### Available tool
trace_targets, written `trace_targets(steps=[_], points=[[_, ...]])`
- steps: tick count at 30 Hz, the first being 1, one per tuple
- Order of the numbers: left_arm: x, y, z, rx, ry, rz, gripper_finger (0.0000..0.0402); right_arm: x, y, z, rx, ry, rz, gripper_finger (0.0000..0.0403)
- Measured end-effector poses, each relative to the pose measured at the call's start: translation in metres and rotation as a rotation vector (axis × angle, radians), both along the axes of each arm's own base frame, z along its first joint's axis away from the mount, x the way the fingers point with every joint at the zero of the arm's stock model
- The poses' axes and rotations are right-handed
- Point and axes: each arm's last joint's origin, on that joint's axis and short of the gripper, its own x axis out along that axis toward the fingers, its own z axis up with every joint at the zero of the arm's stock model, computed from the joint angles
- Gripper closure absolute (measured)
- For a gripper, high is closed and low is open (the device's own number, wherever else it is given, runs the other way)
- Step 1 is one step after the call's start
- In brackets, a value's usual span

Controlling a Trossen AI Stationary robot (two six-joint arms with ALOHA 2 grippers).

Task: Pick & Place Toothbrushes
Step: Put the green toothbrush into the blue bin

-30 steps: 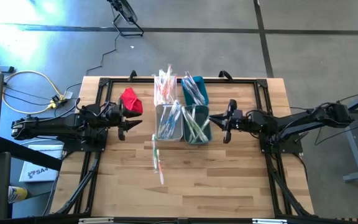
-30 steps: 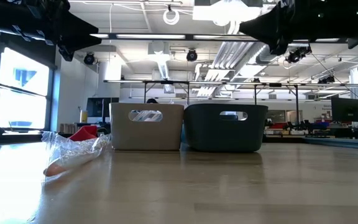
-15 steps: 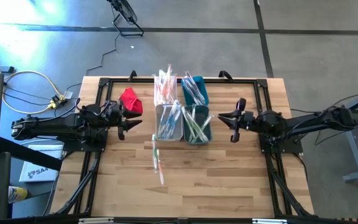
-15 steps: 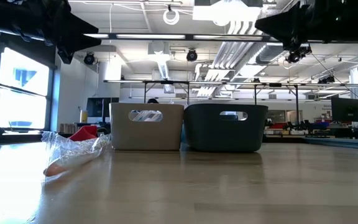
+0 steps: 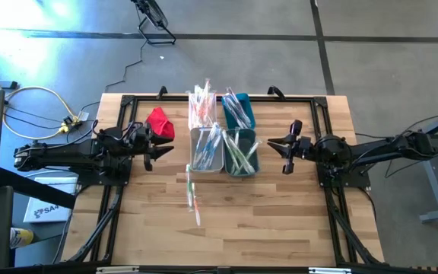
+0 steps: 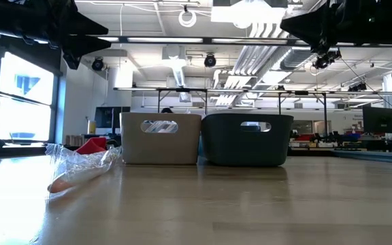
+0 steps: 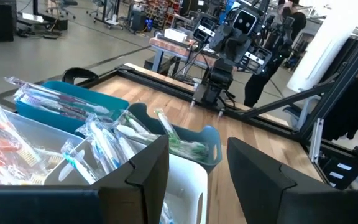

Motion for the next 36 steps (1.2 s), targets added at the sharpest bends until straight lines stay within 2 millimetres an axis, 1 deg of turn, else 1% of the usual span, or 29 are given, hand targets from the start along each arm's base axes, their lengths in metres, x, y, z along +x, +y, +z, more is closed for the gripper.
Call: trace_targets(steps=[3,9,13,18,23,27,32,36], points=[[0.000,0.000,0.000,-0.030,-0.007,0.000,0.0242,0.000,0.000,0.000,0.000,0.000,0.000,0.0367],[0.000,0.000,0.003,-0.161,-0.062,0.000,0.0242,0.000,0.000,0.000,-0.001,0.000,0.000,0.0367],[0.005,0.001,0.004,-0.198,-0.076,-0.001,0.0242,0.000,0.000,0.000,-0.001,0.000,0.000,0.0367],[0.023,0.002,0.000,-0.243,-0.068,-0.006,0.0242,0.000,0.000,0.000,-0.001,0.000,0.000,0.0367],[0.047,-0.005,-0.006,-0.252,-0.075,-0.062,0.0242,0.000,0.000,0.000,-0.001,0.001,0.000,0.0367],[0.060,-0.015,-0.011,-0.273,-0.071,-0.119,0.0242,0.000,0.000,0.000,-0.001,0.001,0.000,0.0367],[0.072,-0.031,-0.017,-0.383,0.030,-0.131,0.0242,0.000,0.000,0.000,-0.001,0.003,0.000,0.0367],[0.084,-0.046,-0.018,-0.414,0.084,-0.123,0.0242,0.000,0.000,0.000,0.004,0.002,0.001,0.0367]])
